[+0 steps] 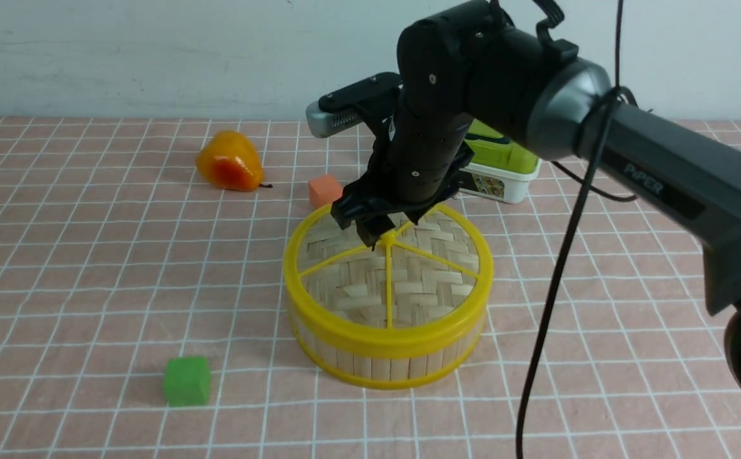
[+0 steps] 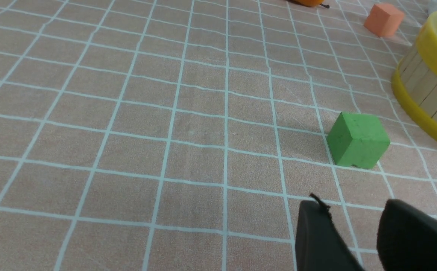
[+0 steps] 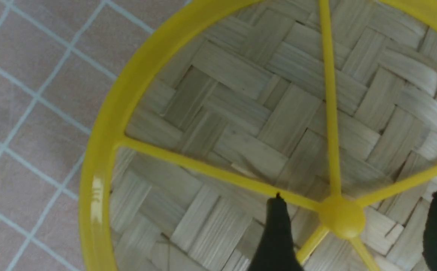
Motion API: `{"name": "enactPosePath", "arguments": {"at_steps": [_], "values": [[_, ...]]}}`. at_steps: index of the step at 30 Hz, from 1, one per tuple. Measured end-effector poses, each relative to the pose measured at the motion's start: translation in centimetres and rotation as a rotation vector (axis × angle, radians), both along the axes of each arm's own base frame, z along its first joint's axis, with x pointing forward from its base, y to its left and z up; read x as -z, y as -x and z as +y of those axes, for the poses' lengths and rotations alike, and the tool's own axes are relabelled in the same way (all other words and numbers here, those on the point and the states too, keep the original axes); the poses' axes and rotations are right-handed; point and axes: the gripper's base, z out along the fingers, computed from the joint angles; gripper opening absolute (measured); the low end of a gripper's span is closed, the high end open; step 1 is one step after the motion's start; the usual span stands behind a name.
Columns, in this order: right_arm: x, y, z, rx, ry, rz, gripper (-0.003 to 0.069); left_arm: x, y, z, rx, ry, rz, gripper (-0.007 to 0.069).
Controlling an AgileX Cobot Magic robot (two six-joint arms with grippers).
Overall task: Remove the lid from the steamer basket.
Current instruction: Use the right arm to lift the lid of the steamer, then use the right arm to place the steamer lid on the table
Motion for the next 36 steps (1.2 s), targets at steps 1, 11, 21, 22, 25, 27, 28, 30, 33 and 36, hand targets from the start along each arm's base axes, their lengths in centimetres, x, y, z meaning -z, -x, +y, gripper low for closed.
{"name": "enactPosePath", "arguments": {"at_steps": [1, 11, 21, 22, 25, 27, 28, 30, 33, 36], "values": [[0.0, 0.0, -0.1, 0.003, -0.001, 0.000, 0.0454, 0.0, 0.0, 0.0, 0.000, 0.000, 0.000, 0.0239], [1.2, -0.9, -0.3, 0.048, -0.066, 0.058, 0.0229, 0.0, 0.0, 0.0, 0.000, 0.000, 0.000, 0.0239], [0.1, -0.5, -0.4, -0.027, -0.057, 0.068, 0.0077, 0.0, 0.0, 0.0, 0.000, 0.000, 0.000, 0.0239], [-0.1, -0.4, -0.5, -0.031, -0.054, 0.069, 0.0077, 0.0, 0.0, 0.0, 0.000, 0.000, 0.000, 0.0239], [-4.1, 0.6, -1.2, -0.064, -0.063, 0.007, 0.0077, 0.0, 0.0, 0.0, 0.000, 0.000, 0.000, 0.0239], [-6.8, 1.2, -1.7, -0.075, -0.078, -0.061, 0.0077, 0.0, 0.0, 0.0, 0.000, 0.000, 0.000, 0.0239], [-9.4, 2.0, -2.4, -0.083, -0.087, -0.131, 0.0077, 0.0, 0.0, 0.0, 0.000, 0.000, 0.000, 0.0239], [-12.8, 3.1, -4.0, -0.072, -0.085, -0.224, 0.0077, 0.0, 0.0, 0.0, 0.000, 0.000, 0.000, 0.0239], [-15.7, 3.8, -6.8, -0.021, -0.082, -0.296, 0.0077, 0.0, 0.0, 0.0, 0.000, 0.000, 0.000, 0.0239], [-16.6, 3.9, -10.1, 0.048, -0.066, -0.305, 0.0077, 0.0, 0.0, 0.0, 0.000, 0.000, 0.000, 0.0239]]}}
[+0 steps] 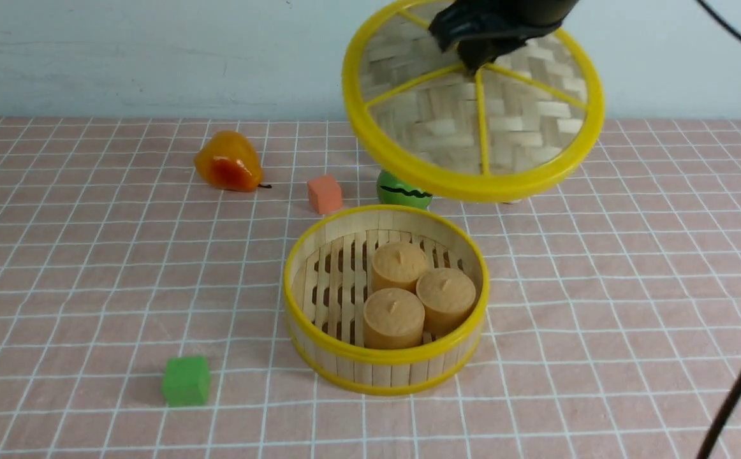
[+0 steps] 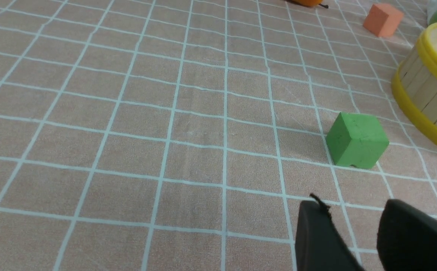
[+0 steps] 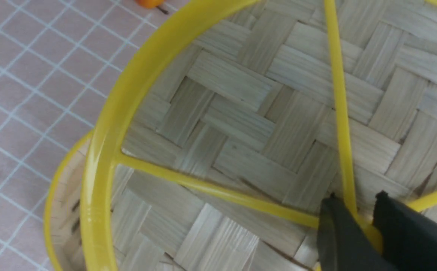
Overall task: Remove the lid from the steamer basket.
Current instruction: Use the right arm to place the steamer lid on the table
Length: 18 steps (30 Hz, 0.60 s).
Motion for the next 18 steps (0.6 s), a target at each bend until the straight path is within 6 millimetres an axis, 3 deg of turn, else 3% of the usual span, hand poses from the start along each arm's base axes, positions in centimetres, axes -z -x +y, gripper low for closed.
{"name": "enactPosePath", "arguments": {"at_steps": [6, 11, 13, 14, 15, 18], "values": [[3.0, 0.5, -6.5, 0.151, 0.059, 0.148, 0.0077, 0.0, 0.0, 0.0, 0.000, 0.000, 0.000, 0.0239], [9.5, 0.4, -11.7, 0.279, 0.108, 0.350, 0.0077, 0.0, 0.0, 0.0, 0.000, 0.000, 0.000, 0.0239], [12.0, 0.2, -12.9, 0.312, 0.093, 0.381, 0.0077, 0.0, 0.0, 0.0, 0.000, 0.000, 0.000, 0.0239], [12.2, 0.2, -13.0, 0.314, 0.089, 0.382, 0.0077, 0.0, 0.0, 0.0, 0.000, 0.000, 0.000, 0.0239], [14.0, 0.1, -13.4, 0.330, 0.058, 0.390, 0.0077, 0.0, 0.0, 0.0, 0.000, 0.000, 0.000, 0.0239], [16.6, -0.4, -13.4, 0.343, 0.015, 0.375, 0.0077, 0.0, 0.0, 0.0, 0.000, 0.000, 0.000, 0.0239]]}}
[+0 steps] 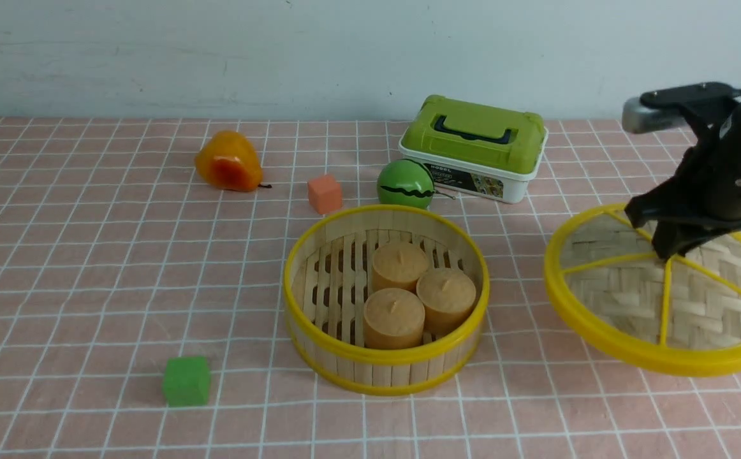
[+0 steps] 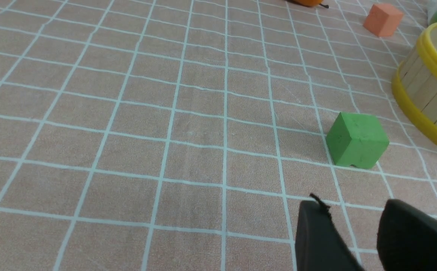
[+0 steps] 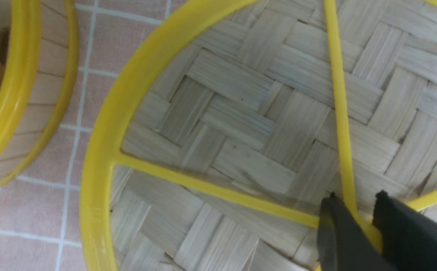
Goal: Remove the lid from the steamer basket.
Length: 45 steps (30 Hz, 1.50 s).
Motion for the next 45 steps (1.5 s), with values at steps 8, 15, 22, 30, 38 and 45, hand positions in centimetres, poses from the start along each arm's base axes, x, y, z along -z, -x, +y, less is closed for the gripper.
{"name": "enactPosePath", "arguments": {"at_steps": [8, 15, 22, 30, 38, 45], "values": [[4.3, -2.1, 0.2, 0.014, -0.006, -0.011, 0.0077, 0.0, 0.0, 0.0, 0.000, 0.000, 0.000, 0.0239], [5.4, -2.6, 0.3, 0.016, -0.008, 0.011, 0.0186, 0.0, 0.0, 0.0, 0.000, 0.000, 0.000, 0.0239], [0.5, -1.6, 0.2, 0.013, -0.024, -0.077, 0.0374, 0.0, 0.0, 0.0, 0.000, 0.000, 0.000, 0.0239], [-11.8, 6.3, -0.2, 0.011, -0.091, -0.402, 0.0357, 0.0, 0.0, 0.0, 0.000, 0.000, 0.000, 0.0239], [-13.4, 18.0, -0.6, -0.027, -0.180, -0.584, 0.0082, 0.0, 0.0, 0.0, 0.000, 0.000, 0.000, 0.0239], [-11.6, 24.3, -0.9, -0.034, -0.228, -0.639, -0.0022, 0.0, 0.0, 0.0, 0.000, 0.000, 0.000, 0.0239]]}}
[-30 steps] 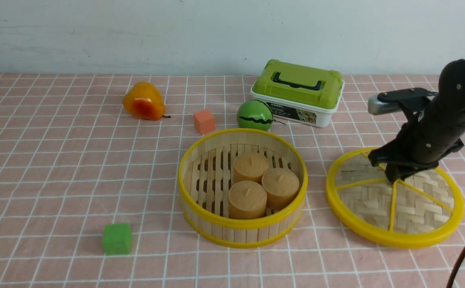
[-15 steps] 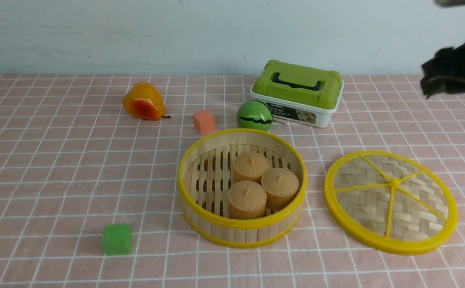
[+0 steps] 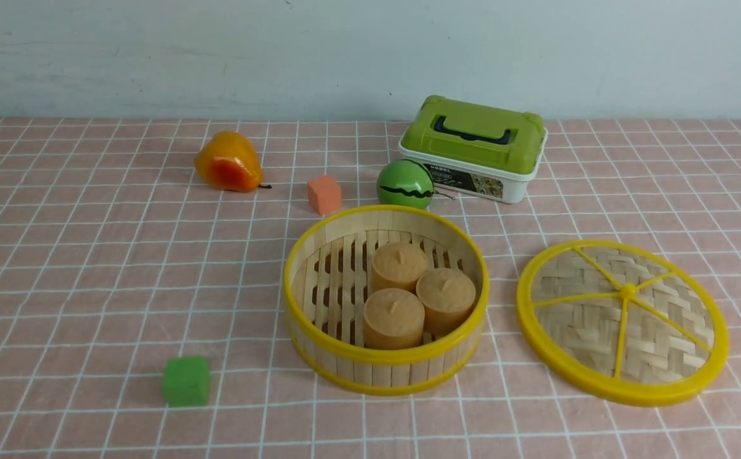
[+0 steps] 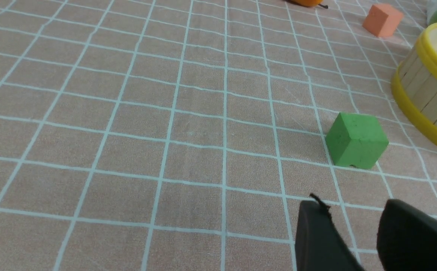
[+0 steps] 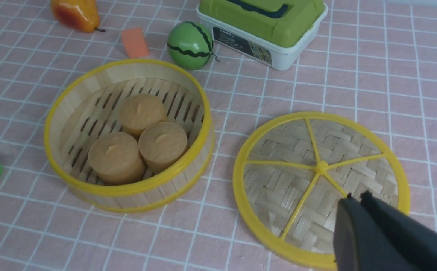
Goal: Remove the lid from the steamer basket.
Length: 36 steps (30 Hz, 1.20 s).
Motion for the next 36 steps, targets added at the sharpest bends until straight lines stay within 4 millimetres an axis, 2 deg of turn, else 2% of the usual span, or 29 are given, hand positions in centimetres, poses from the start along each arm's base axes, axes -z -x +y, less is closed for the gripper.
{"name": "enactPosePath", "arguments": {"at_steps": [5, 13, 20, 27, 29, 30, 32, 34, 35, 36], "values": [[0.5, 3.2, -0.1, -0.015, -0.022, -0.046, -0.0022, 0.0, 0.0, 0.0, 0.000, 0.000, 0.000, 0.0239], [1.3, 6.2, 0.0, -0.071, -0.005, 0.046, -0.0019, 0.0, 0.0, 0.0, 0.000, 0.000, 0.000, 0.0239], [2.0, 6.9, 0.0, -0.097, 0.025, 0.142, -0.0015, 0.0, 0.0, 0.0, 0.000, 0.000, 0.000, 0.0239], [2.3, 6.3, -0.4, -0.054, 0.066, 0.101, -0.0013, 0.0, 0.0, 0.0, 0.000, 0.000, 0.000, 0.0239], [3.6, 5.0, -0.7, -0.002, 0.069, 0.014, -0.0013, 0.0, 0.0, 0.0, 0.000, 0.000, 0.000, 0.0239], [3.8, 5.0, -0.8, 0.001, 0.068, 0.007, -0.0013, 0.0, 0.0, 0.0, 0.000, 0.000, 0.000, 0.0239], [5.5, 4.5, -1.0, 0.043, 0.060, -0.083, -0.0013, 0.0, 0.0, 0.0, 0.000, 0.000, 0.000, 0.0239], [8.0, 4.6, -1.4, 0.092, 0.054, -0.211, -0.0013, 0.0, 0.0, 0.0, 0.000, 0.000, 0.000, 0.0239], [8.5, 4.6, -1.5, 0.099, 0.054, -0.224, -0.0013, 0.0, 0.0, 0.0, 0.000, 0.000, 0.000, 0.0239], [10.8, 5.1, -1.9, 0.127, 0.077, -0.304, -0.0013, 0.0, 0.0, 0.0, 0.000, 0.000, 0.000, 0.0239]]}}
